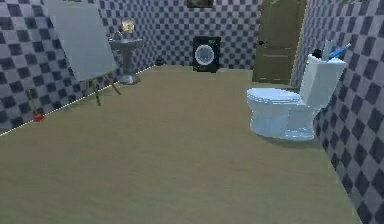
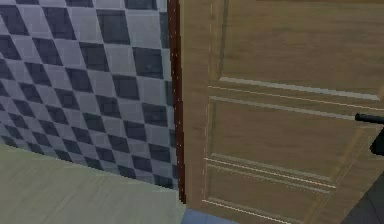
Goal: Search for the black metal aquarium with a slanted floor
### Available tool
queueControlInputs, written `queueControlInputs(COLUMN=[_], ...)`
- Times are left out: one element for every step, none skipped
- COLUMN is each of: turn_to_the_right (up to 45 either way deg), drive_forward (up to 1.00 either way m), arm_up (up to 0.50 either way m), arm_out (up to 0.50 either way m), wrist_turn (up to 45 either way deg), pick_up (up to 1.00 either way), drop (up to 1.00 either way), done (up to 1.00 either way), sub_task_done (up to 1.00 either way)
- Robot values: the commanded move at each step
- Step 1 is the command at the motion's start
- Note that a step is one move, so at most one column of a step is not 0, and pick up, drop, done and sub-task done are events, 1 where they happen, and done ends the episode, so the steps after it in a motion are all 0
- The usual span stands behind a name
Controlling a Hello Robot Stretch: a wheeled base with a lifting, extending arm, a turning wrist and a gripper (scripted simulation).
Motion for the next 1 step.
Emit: queueControlInputs(turn_to_the_right=[3.0], drive_forward=[0.00], arm_up=[0.00], arm_out=[0.00], wrist_turn=[0.0], pick_up=[0.00], drop=[0.00], done=[0.00], sub_task_done=[0.00])
